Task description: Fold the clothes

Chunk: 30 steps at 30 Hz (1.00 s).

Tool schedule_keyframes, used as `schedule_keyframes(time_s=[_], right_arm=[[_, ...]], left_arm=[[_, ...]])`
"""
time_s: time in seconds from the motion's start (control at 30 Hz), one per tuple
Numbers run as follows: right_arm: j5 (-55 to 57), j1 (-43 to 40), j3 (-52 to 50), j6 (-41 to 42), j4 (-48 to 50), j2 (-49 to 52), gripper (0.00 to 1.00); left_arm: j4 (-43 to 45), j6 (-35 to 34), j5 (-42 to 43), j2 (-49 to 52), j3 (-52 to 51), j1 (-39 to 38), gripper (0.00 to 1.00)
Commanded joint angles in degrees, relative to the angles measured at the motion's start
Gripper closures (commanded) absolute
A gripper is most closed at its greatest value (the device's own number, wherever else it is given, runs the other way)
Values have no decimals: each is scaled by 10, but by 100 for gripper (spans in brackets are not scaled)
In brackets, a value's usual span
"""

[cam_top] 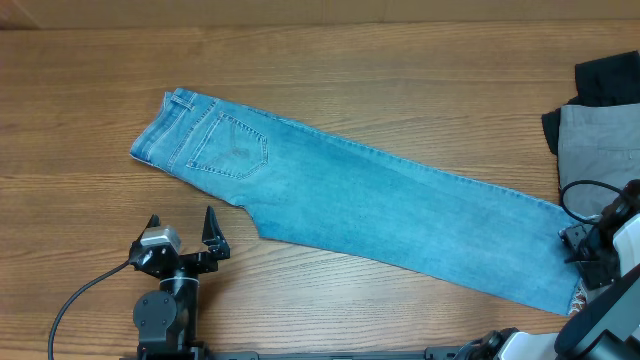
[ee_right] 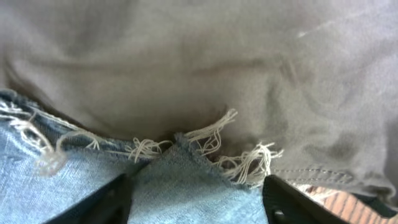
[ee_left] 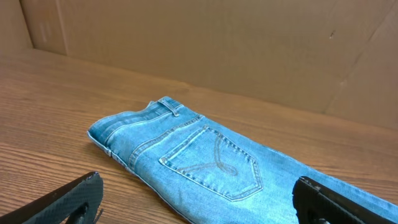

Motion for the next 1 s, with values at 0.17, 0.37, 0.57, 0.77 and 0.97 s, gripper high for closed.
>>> schedule_keyframes(time_s=[0.17, 0.37, 0.57, 0.77, 0.97], right_arm=[[7, -4, -3, 0, 17, 1, 33], [6, -4, -7, 0, 46, 3, 31], [6, -4, -39, -4, 79, 7, 32], [6, -4, -40, -4, 82, 7, 46], [7, -4, -14, -4, 66, 6, 62]], left_arm=[[2, 15, -2, -3, -2, -1, 0], [2, 16, -2, -3, -2, -1, 0], [2, 15, -2, -3, -2, -1, 0], [2, 15, -2, -3, -2, -1, 0], [2, 15, -2, -3, -2, -1, 0]])
